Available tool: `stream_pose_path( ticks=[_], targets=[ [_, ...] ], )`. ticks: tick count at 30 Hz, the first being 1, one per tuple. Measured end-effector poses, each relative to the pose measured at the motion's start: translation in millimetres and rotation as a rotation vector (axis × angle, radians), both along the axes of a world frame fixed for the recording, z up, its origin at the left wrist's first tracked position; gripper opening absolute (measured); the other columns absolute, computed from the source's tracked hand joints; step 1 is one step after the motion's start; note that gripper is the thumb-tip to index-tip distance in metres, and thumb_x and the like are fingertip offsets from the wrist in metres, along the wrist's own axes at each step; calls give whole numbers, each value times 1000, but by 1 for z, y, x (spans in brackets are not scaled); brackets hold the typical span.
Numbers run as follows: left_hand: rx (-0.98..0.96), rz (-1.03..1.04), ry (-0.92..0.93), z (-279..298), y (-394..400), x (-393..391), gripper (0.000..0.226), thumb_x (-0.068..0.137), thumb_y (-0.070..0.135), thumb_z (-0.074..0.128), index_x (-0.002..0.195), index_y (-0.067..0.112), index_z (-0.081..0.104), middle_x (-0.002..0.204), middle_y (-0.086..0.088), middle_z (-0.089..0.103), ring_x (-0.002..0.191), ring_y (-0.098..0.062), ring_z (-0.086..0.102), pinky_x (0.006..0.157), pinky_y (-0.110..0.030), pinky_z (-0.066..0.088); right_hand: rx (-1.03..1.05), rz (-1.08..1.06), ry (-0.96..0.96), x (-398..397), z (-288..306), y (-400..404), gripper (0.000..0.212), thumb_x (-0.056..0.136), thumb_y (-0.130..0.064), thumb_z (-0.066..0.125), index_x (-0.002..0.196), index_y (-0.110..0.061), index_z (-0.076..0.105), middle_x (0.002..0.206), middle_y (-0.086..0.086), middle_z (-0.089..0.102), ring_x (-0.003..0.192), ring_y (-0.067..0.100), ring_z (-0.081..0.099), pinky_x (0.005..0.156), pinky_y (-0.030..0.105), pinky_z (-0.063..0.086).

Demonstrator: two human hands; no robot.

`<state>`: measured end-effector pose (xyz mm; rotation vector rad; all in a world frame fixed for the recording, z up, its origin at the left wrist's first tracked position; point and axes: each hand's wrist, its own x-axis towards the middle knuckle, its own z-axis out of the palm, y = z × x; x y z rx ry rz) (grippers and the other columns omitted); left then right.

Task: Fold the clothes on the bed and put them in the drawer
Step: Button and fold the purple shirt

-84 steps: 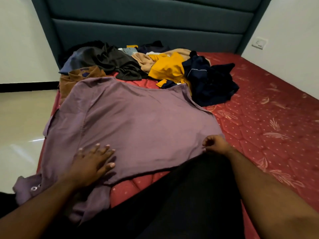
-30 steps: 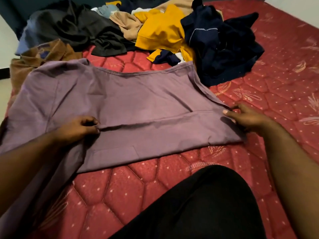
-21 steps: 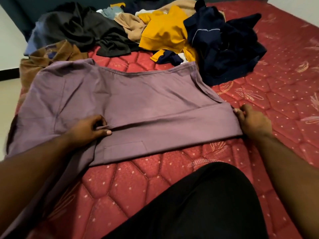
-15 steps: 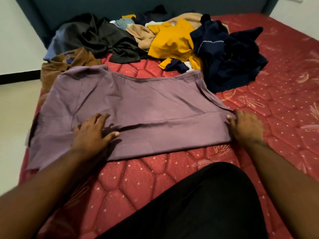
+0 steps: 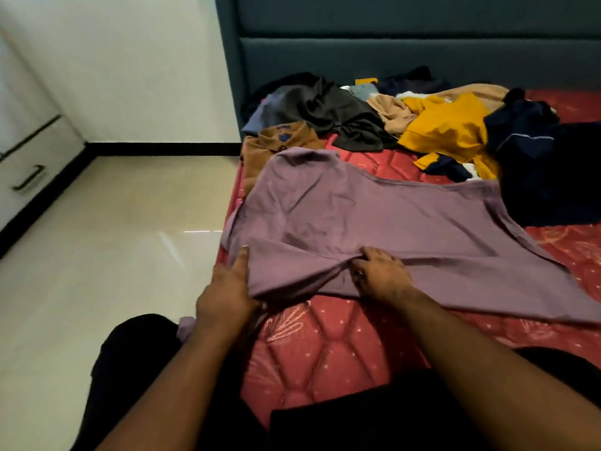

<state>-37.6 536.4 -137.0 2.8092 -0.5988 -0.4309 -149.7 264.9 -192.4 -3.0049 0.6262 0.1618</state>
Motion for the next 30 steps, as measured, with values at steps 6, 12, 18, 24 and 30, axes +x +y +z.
stream_pose_path(
  ticks=[6, 12, 18, 24, 30],
  targets=[
    [-398, -151, 495, 83, -56, 67, 69, 76, 30, 82, 137, 18, 51, 131, 4, 55, 114, -14, 54, 88, -21, 44, 63, -109, -44, 15, 4, -1, 39, 94, -37, 49, 131, -27, 57, 151, 9, 33, 135, 30, 33, 109, 42, 36],
    [-1050, 561, 392, 95, -102, 160, 38, 80, 38, 69, 110, 16, 64, 104, -9, 69, 85, -27, 68, 70, -43, 60, 113, -148, -43, 26, 15, 12, 63, 90, -37, 60, 146, -22, 38, 157, 17, 21, 140, 36, 25, 114, 41, 26],
    [-810, 569, 186, -51, -14, 85, 22, 82, 29, 69, 99, 15, 69, 102, -7, 68, 89, -24, 64, 82, -29, 50, 107, -2, -24, 33, -9, 40, 91, 72, -70, 17, 152, -28, 25, 161, 11, 13, 148, 32, 13, 119, 46, 13],
    [-854, 515, 353, -68, -7, 82, 56, 65, 57, 77, 103, 17, 70, 101, -5, 72, 90, -31, 68, 83, -49, 57, 45, 13, 67, 21, -35, 62, 80, 76, -71, -8, 151, -43, -7, 161, -4, -16, 149, 24, -12, 117, 53, -6],
    [-936, 692, 414, -65, -3, 77, 21, 75, 14, 80, 64, 15, 61, 71, -11, 68, 60, -25, 62, 65, -47, 59, 25, 66, 80, 16, -35, 66, 91, 62, -81, -30, 146, -49, -15, 160, -10, -18, 148, 22, -15, 114, 56, -9]
  ],
)
